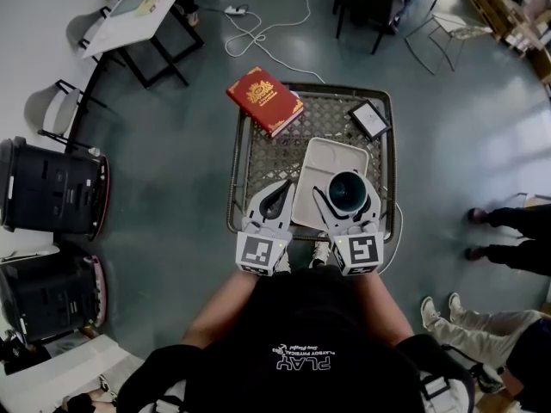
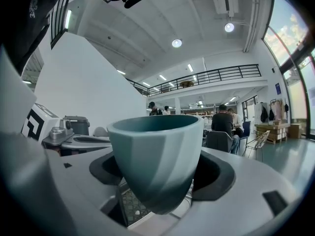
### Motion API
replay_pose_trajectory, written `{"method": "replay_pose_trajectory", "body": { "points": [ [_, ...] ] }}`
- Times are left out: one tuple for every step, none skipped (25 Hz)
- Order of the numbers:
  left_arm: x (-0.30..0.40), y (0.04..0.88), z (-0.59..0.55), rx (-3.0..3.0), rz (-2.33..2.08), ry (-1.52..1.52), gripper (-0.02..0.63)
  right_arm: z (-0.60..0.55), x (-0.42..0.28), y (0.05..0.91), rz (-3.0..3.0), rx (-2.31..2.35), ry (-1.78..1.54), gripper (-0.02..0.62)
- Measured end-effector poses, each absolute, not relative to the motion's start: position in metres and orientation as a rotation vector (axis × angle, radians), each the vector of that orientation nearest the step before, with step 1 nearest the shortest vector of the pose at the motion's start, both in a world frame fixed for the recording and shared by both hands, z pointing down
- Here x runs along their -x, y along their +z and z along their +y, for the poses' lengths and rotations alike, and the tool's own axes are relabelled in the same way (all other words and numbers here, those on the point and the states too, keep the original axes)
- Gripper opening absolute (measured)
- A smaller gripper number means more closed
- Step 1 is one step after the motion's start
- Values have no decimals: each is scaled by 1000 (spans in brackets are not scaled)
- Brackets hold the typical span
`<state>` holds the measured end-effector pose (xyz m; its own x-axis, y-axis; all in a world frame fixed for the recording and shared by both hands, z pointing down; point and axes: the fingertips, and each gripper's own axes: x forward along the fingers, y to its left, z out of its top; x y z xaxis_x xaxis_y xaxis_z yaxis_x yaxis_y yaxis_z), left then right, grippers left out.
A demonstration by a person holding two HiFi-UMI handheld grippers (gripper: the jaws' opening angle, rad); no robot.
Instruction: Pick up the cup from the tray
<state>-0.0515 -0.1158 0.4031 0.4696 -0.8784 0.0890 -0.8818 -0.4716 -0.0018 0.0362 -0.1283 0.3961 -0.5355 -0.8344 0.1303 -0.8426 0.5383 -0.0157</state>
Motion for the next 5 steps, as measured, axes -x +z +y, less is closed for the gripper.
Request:
{"method": "replay_pose_trajectory", "body": {
  "points": [
    [52, 403, -117, -2654, -1593, 119, 8, -129, -36, 396, -2660, -1455, 115, 385],
    [52, 403, -118, -2653, -1595, 117, 8, -131, -35, 397, -2660, -1455, 112, 385],
    [53, 403, -119, -2654, -1597, 116, 8, -132, -35, 397, -2660, -1455, 110, 387],
    [54, 403, -120, -2655, -1598, 116, 8, -133, -34, 396, -2660, -1455, 108, 385],
    [54, 403, -121, -2656, -1600, 116, 8, -135, -33, 396, -2661, -1455, 106, 385]
  ]
}}
